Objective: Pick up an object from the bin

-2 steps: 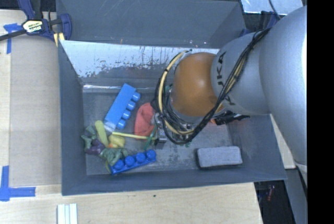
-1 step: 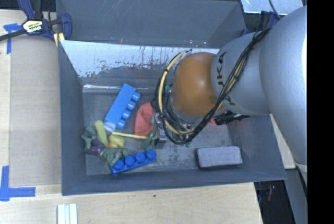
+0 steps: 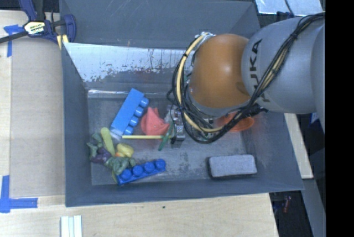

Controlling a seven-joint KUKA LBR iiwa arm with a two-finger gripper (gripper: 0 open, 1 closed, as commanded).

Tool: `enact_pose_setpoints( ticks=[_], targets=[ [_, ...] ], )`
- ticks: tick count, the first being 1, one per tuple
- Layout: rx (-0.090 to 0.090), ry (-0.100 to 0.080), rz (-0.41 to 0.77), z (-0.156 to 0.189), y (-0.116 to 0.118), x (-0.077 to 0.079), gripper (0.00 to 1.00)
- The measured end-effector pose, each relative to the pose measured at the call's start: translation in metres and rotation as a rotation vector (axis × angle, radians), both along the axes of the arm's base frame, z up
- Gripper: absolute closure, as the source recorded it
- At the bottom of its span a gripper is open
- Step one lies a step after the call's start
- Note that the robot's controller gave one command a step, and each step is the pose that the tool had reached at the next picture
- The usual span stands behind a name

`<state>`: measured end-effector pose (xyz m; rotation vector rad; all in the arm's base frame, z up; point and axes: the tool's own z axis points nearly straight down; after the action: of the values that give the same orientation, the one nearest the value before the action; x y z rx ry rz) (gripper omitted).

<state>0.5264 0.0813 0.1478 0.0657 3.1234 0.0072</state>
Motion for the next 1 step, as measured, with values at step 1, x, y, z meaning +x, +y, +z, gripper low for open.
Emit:
enact_pose_setpoints(
  ticks=[1],
  targets=[
    [-0.001, 0.000, 0.073, 0.0762, -0.0146, 0.0086, 1.00]
  ],
)
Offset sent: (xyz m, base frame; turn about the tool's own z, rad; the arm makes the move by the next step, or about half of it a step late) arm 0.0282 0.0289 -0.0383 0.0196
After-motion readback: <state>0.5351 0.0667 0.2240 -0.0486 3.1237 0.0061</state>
